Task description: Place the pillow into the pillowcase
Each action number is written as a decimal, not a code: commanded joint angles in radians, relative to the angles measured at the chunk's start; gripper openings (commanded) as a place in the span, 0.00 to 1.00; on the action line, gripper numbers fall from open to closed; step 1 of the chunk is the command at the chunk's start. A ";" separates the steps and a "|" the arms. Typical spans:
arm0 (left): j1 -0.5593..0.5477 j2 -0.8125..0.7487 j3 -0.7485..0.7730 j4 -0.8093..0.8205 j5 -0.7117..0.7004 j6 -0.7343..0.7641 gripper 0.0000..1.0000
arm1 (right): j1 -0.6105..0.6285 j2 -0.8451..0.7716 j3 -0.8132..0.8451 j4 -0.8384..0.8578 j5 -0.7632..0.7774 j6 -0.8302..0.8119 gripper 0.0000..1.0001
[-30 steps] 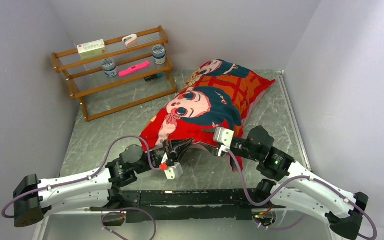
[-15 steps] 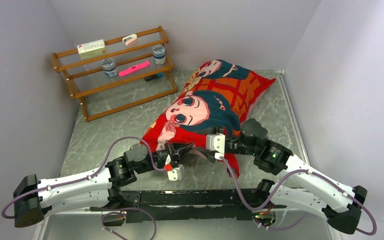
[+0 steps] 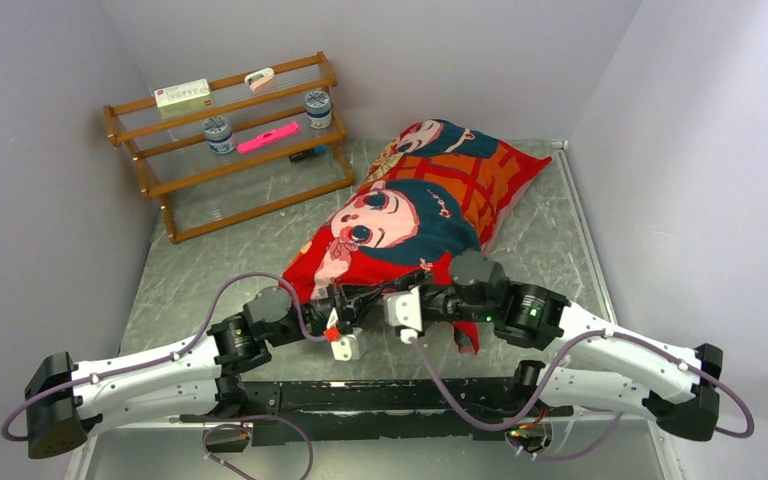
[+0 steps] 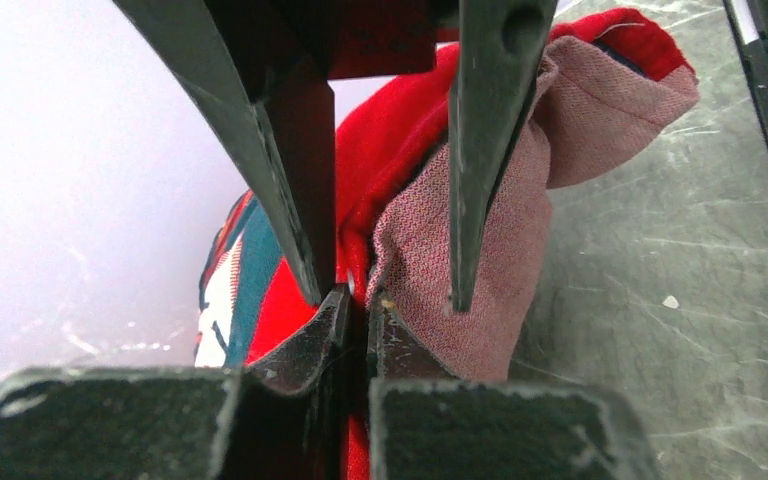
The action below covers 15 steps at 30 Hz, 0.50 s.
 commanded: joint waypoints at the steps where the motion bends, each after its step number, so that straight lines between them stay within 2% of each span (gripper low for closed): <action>1: 0.005 -0.027 0.059 0.125 0.043 0.003 0.05 | 0.108 0.038 0.049 0.027 0.233 -0.059 0.44; 4: 0.005 -0.025 0.077 0.096 0.062 0.011 0.05 | 0.155 0.046 0.032 0.081 0.305 -0.082 0.33; 6: 0.006 -0.033 0.072 0.094 0.061 0.017 0.05 | 0.172 0.048 0.026 0.094 0.331 -0.089 0.31; 8: 0.012 -0.043 0.065 0.088 0.060 0.019 0.05 | 0.185 0.040 0.025 0.081 0.357 -0.089 0.35; 11: 0.027 -0.062 0.065 0.068 0.070 0.013 0.05 | 0.189 0.015 0.020 0.038 0.374 -0.096 0.47; 15: 0.036 -0.072 0.072 0.049 0.075 0.013 0.05 | 0.194 0.029 0.046 -0.029 0.407 -0.102 0.51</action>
